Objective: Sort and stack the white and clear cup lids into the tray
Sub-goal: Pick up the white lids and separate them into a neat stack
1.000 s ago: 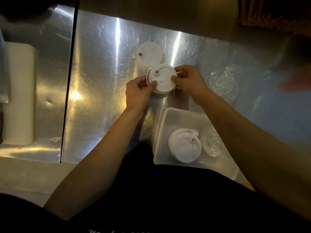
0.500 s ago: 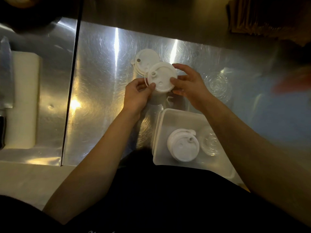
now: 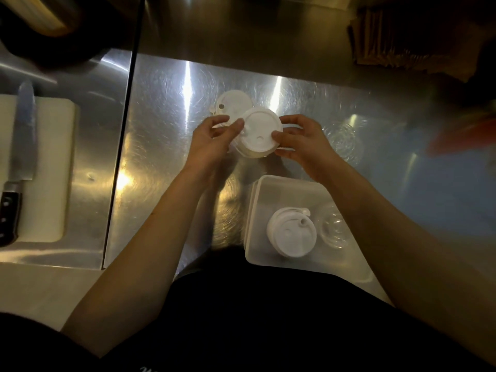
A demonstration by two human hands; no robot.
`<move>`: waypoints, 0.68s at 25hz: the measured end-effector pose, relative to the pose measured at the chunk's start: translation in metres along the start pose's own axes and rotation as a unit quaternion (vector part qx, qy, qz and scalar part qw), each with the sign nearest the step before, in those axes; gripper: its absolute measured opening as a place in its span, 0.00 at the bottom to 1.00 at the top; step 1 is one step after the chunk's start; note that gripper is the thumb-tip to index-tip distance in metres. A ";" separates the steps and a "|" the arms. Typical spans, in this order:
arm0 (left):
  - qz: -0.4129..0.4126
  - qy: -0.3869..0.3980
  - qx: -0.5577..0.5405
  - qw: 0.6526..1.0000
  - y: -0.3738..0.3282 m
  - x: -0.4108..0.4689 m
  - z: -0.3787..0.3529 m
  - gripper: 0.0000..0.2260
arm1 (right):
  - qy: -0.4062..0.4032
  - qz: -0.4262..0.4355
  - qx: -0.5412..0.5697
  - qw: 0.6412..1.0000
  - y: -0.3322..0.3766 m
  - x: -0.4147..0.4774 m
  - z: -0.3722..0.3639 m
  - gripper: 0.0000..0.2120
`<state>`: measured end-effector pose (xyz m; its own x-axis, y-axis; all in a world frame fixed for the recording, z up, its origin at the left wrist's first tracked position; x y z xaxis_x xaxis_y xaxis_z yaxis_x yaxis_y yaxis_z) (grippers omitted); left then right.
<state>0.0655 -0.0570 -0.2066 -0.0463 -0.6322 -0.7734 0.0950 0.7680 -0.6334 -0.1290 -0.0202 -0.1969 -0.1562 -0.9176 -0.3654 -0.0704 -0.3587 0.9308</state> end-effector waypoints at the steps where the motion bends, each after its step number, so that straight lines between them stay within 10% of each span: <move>1: -0.024 0.005 0.035 0.999 -0.009 0.001 0.002 0.24 | 0.011 0.006 -0.004 1.000 0.003 0.000 -0.001 0.18; 6: -0.097 0.046 0.170 0.980 -0.033 -0.003 -0.006 0.14 | 0.041 0.025 -0.018 0.999 0.010 0.000 -0.009 0.18; 17: -0.044 0.011 0.059 0.997 -0.013 0.018 0.011 0.14 | -0.009 -0.036 0.018 0.999 -0.014 -0.011 -0.024 0.22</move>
<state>0.0742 -0.0798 -0.2122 -0.0809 -0.6934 -0.7160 0.2056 0.6913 -0.6927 -0.1025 -0.0092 -0.2056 -0.1676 -0.8860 -0.4323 -0.1170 -0.4175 0.9011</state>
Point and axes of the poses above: each hand's wrist, its own x-axis towards the middle knuckle, its own z-axis out of the back of the hand, y = z × x, the point moved 6 cm from there along x, towards the middle knuckle, and after that the axes turned 15 degrees about z, right-handed, at the moved point
